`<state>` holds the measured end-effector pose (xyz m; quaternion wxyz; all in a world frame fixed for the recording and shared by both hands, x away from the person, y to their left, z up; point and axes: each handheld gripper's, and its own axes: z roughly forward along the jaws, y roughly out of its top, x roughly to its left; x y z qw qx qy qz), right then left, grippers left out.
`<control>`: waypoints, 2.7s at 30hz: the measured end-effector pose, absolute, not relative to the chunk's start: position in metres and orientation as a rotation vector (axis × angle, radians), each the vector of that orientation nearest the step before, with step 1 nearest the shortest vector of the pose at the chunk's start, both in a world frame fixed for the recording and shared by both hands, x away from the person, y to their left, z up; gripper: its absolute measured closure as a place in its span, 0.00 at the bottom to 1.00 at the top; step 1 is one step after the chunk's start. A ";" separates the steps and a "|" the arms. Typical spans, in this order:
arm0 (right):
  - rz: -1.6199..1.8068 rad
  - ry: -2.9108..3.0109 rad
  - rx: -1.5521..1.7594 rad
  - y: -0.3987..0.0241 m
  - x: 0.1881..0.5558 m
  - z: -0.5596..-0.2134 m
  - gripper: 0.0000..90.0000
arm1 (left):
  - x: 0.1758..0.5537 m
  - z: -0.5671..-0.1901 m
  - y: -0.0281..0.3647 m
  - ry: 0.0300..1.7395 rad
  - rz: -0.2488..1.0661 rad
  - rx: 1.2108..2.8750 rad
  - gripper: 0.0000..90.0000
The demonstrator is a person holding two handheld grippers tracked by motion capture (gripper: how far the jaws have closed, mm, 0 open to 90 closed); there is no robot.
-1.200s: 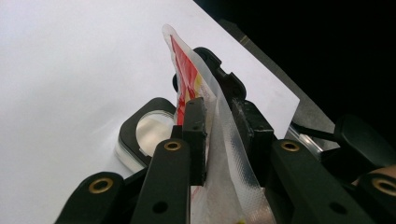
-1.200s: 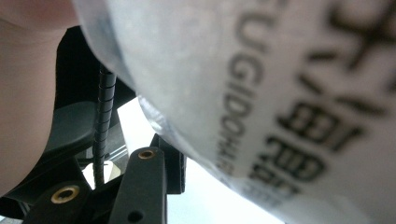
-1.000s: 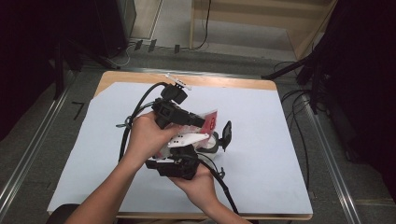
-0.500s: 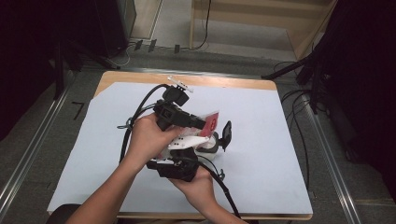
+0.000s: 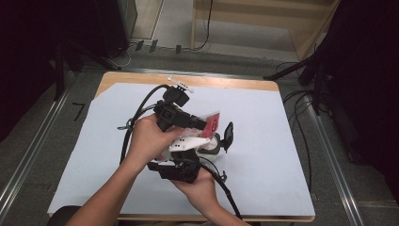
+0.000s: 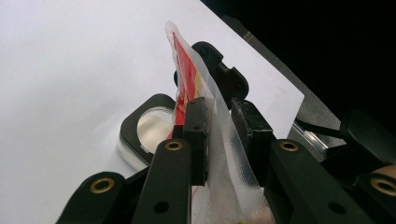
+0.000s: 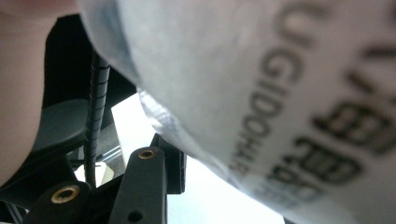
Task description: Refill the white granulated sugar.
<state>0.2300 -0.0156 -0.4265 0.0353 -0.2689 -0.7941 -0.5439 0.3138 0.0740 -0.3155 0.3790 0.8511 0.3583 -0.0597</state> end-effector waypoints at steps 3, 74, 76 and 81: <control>-1.670 -2.451 -0.822 -0.014 0.229 -0.427 0.71 | 0.313 -0.316 0.076 0.917 -0.160 2.180 0.86; -1.519 -2.809 -0.588 -0.004 0.220 -0.475 0.68 | 0.315 -0.347 0.097 0.927 -0.258 2.317 0.95; -1.518 -2.812 -0.586 -0.004 0.220 -0.475 0.68 | 0.314 -0.347 0.098 0.930 -0.256 2.314 0.95; -1.516 -2.820 -0.584 -0.004 0.221 -0.475 0.68 | 0.314 -0.346 0.099 0.935 -0.250 2.302 0.96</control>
